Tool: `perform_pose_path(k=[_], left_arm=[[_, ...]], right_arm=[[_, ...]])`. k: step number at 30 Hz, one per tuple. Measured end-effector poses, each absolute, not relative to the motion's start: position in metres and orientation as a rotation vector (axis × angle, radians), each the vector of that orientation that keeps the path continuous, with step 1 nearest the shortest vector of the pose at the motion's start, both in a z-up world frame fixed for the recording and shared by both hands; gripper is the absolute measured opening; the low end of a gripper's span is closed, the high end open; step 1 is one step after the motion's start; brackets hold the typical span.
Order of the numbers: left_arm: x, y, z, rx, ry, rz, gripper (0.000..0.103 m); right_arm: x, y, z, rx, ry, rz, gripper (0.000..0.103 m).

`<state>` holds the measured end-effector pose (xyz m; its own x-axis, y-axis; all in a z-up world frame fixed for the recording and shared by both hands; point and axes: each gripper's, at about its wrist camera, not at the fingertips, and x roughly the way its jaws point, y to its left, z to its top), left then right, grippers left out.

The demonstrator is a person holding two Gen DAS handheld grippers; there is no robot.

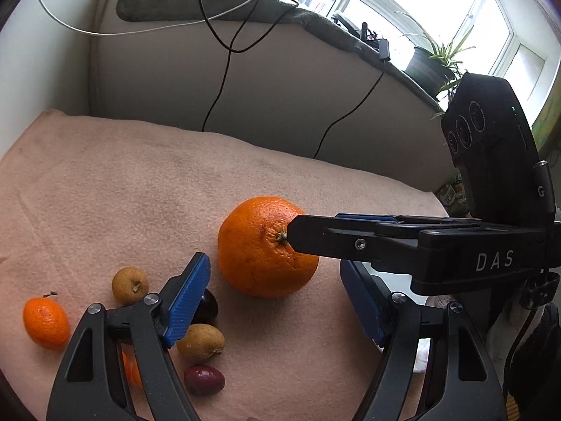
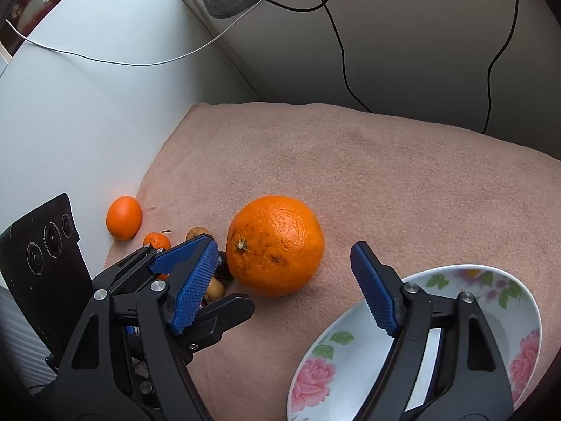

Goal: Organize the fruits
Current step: 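Move the right gripper to the large orange and close around it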

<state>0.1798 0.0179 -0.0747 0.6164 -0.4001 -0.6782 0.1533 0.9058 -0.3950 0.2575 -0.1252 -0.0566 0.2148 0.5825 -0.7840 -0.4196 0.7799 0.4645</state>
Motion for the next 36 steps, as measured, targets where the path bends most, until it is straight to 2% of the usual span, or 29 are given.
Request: perform_pose_path(k=[11,15,36], left_arm=[[0.195,0.012,-0.087,-0.313,0.895,-0.335,0.076],[0.199,0.009,-0.087,-0.302,0.899,-0.330,0.071],[0.179,0.004,-0.070,-0.280,0.841,-0.306,0.068]], right_arm=[[0.271,-0.105,-0.082,0.126,1.213,0.722,0.081],[0.271,-0.102,-0.086,0.148,1.226,0.748,0.071],[0.261,-0.128,-0.063,0.221,1.193,0.743,0.069]])
